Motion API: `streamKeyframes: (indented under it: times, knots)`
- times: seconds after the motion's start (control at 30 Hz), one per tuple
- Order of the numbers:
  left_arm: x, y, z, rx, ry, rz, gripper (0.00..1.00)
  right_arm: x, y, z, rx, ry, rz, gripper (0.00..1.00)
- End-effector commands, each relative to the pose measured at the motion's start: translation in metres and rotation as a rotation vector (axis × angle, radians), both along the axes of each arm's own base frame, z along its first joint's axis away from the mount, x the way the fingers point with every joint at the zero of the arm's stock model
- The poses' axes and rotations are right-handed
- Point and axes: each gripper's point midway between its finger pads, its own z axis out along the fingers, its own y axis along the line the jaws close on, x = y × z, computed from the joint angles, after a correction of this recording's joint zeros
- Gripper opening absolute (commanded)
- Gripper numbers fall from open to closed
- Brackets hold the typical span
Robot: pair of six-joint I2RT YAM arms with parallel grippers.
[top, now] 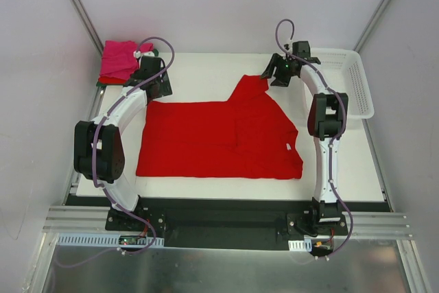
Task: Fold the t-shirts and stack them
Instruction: Grap the side of the flattened tshirt furthest away from the robot with both arms
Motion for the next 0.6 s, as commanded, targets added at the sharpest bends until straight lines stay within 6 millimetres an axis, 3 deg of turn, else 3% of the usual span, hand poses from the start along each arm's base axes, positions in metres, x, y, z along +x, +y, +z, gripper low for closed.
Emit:
streamKeyframes:
  times: [0.0,0.23,0.57]
  knots:
    - [0.005,0.002,0.020,0.009,-0.058,0.000,0.77,-0.002,-0.005,-0.005,-0.001,0.060,-0.034,0.69]
    - [0.003,0.005,0.017,0.025,-0.049,0.000,0.76,-0.004,-0.011,-0.024,-0.002,0.130,-0.074,0.69]
    - [0.003,0.008,0.016,0.032,-0.051,0.007,0.76,0.000,0.003,-0.020,0.091,0.114,-0.027,0.68]
